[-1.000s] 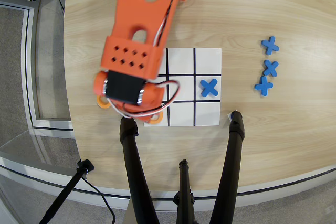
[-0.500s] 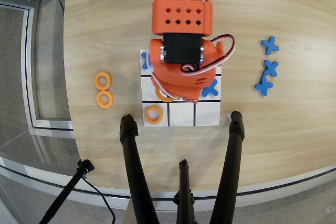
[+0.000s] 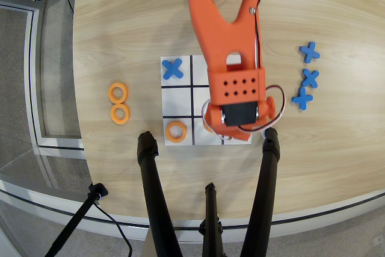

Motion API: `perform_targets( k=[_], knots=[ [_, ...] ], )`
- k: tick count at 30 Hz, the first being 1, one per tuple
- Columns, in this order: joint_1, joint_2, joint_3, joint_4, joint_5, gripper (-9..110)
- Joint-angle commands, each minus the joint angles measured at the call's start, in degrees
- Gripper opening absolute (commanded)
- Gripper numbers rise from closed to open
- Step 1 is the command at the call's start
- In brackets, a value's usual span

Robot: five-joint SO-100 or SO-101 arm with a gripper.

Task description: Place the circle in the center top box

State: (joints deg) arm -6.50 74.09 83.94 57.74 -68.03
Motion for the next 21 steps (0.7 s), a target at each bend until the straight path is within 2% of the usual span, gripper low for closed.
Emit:
perform_targets(
  k=[1,7,21],
  knots=[
    [1.32,-5.8,-9.76,0.35,0.44,0],
    [2.37,-14.59,-18.9,1.93,0.7,0],
    [3.78,-23.12,-25.31,2.11,0.35,0]
  ],
)
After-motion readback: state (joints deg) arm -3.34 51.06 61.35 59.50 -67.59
